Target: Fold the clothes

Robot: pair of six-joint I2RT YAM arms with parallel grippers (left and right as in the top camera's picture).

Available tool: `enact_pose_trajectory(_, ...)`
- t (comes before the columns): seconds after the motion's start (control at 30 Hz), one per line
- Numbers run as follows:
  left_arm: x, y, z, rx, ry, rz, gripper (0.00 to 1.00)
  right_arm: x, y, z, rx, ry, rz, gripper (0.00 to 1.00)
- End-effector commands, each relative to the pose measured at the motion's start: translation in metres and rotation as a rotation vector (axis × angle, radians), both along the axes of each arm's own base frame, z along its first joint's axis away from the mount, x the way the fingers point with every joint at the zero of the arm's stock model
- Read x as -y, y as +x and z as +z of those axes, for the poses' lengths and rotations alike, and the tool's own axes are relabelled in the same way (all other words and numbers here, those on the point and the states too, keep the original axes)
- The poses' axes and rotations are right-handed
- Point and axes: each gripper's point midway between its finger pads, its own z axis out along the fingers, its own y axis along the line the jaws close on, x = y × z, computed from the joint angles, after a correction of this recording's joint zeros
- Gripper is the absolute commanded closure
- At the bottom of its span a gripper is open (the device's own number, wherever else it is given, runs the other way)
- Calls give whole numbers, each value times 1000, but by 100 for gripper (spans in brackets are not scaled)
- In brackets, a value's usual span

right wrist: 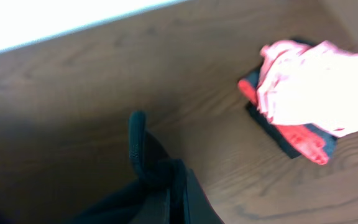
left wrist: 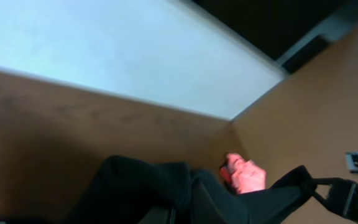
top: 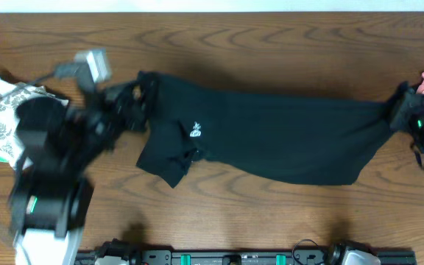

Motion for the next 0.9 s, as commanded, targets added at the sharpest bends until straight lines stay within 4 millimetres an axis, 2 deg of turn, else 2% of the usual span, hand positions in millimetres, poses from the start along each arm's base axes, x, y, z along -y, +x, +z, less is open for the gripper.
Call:
enact_pose_trajectory(0.0, 2, 62, -42, -108, 11, 18, 94, 3, 39, -32, -72, 14, 64, 99)
enact_pose_trajectory(0.13, 1, 143, -90, -129, 0, 43, 94, 13, 108, -66, -33, 37, 95, 99)
enact_pose_trajectory(0.23, -10, 207, -109, -75, -78, 83, 94, 11, 165, -67, 125, 90, 142, 99)
enact_pose_trajectory(0.27, -13, 228, -108, -54, -147, 75, 94, 10, 182, -60, 198, 120, 142, 99)
enact_pose_trajectory(0.3, -15, 240, -102, -44, -211, 57, 94, 11, 192, -51, 259, 149, 125, 99)
enact_pose_trajectory(0.33, -17, 255, -86, -18, -317, 12, 94, 12, 200, -38, 325, 173, 109, 99)
enact_pose_trajectory(0.37, -18, 261, -71, 14, -376, -24, 94, 13, 205, -26, 375, 184, 98, 99)
enact_pose_trajectory(0.4, -20, 267, -45, 75, -450, -80, 94, 14, 207, -11, 427, 196, 86, 99)
enact_pose_trajectory(0.5, -26, 264, 14, 225, -507, -176, 94, 17, 207, 24, 528, 185, 81, 99)
enact_pose_trajectory(0.57, -28, 254, 46, 308, -465, -224, 94, 20, 204, 37, 554, 165, 78, 99)
enact_pose_trajectory(0.6, -26, 246, 60, 347, -430, -269, 94, 19, 203, 42, 559, 152, 86, 99)
enact_pose_trajectory(0.67, -17, 229, 73, 354, -381, -375, 94, 18, 199, 40, 539, 141, 93, 99)
enact_pose_trajectory(0.7, -12, 223, 72, 322, -372, -417, 94, 18, 198, 34, 514, 143, 94, 99)
enact_pose_trajectory(0.77, -2, 213, 54, 195, -368, -504, 94, 16, 192, 16, 439, 144, 94, 99)
enact_pose_trajectory(0.87, 14, 198, 10, -38, -372, -632, 94, 16, 176, -21, 275, 125, 92, 99)
